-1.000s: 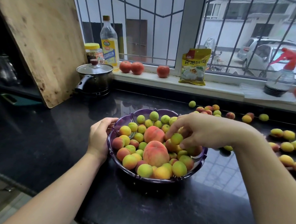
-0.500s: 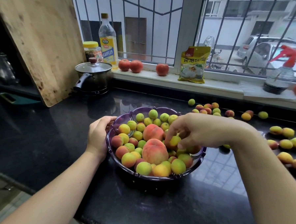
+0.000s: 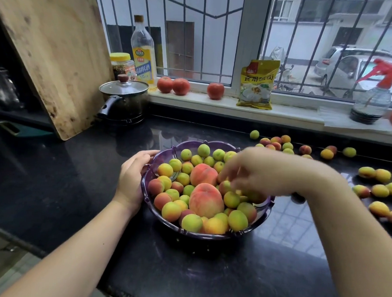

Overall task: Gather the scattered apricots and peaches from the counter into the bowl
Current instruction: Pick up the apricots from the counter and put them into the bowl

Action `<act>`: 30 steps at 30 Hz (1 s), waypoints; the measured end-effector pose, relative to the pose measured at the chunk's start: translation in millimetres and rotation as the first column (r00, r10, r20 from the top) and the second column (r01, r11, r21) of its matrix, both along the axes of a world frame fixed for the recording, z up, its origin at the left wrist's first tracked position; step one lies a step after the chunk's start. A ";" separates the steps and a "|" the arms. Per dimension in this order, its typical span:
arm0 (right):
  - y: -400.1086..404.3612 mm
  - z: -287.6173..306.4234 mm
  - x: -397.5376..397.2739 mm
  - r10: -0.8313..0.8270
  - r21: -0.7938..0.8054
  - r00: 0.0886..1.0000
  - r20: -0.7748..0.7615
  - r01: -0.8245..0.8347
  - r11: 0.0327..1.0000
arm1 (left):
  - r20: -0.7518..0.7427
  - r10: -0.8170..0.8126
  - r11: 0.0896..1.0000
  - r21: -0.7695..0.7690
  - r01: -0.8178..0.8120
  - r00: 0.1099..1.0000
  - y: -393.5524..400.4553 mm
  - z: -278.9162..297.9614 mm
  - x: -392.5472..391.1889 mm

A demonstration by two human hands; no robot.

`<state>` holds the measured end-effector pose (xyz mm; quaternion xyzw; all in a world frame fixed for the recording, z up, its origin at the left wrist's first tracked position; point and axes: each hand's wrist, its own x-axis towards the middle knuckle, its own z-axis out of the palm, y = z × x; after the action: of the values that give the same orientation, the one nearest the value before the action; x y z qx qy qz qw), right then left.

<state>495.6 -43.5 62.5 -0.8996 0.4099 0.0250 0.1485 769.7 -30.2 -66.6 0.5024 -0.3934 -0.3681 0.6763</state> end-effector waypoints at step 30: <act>-94.0 -75.7 22.9 -0.508 -0.119 0.790 0.342 0.573 0.811 | -0.046 0.149 0.986 0.080 -0.145 0.988 57.1 -1.0 80.8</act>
<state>518.5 -137.5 -13.2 -0.7476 0.6245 -0.1978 0.1097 850.5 26.9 -67.6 0.5458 -0.3230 -0.3448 0.6920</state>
